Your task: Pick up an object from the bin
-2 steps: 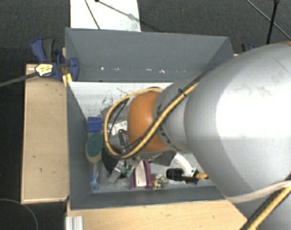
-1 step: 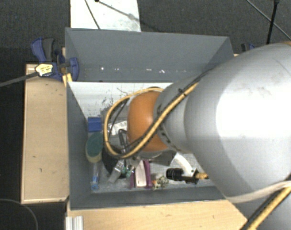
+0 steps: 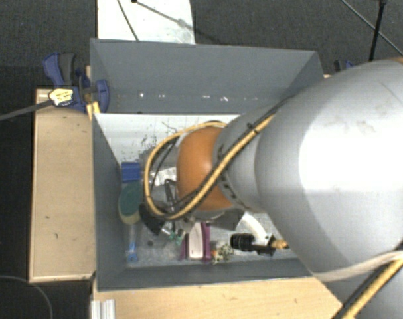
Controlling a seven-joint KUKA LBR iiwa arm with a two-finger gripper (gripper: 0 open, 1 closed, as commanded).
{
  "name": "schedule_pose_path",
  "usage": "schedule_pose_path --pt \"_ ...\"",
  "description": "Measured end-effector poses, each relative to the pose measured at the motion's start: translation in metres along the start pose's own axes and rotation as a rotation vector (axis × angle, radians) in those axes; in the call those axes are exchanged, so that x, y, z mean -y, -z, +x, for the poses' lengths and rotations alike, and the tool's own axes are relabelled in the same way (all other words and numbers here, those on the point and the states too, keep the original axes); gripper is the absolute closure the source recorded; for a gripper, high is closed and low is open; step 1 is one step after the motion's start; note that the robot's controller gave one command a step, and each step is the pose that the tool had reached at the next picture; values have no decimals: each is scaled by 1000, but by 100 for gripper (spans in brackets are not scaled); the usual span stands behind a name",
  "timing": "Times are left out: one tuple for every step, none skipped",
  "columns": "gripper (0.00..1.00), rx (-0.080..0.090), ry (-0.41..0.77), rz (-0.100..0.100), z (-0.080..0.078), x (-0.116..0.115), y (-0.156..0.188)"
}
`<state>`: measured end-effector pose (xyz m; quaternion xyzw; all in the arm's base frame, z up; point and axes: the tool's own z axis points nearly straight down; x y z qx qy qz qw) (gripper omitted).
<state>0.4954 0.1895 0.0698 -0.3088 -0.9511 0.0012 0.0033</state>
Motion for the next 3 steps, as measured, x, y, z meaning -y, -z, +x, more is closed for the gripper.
schedule_pose_path --pt "100 8 4 -8 -1 -1 58" --pt "100 7 10 -6 -2 0 72" --pt "100 9 14 -7 -2 -1 76"
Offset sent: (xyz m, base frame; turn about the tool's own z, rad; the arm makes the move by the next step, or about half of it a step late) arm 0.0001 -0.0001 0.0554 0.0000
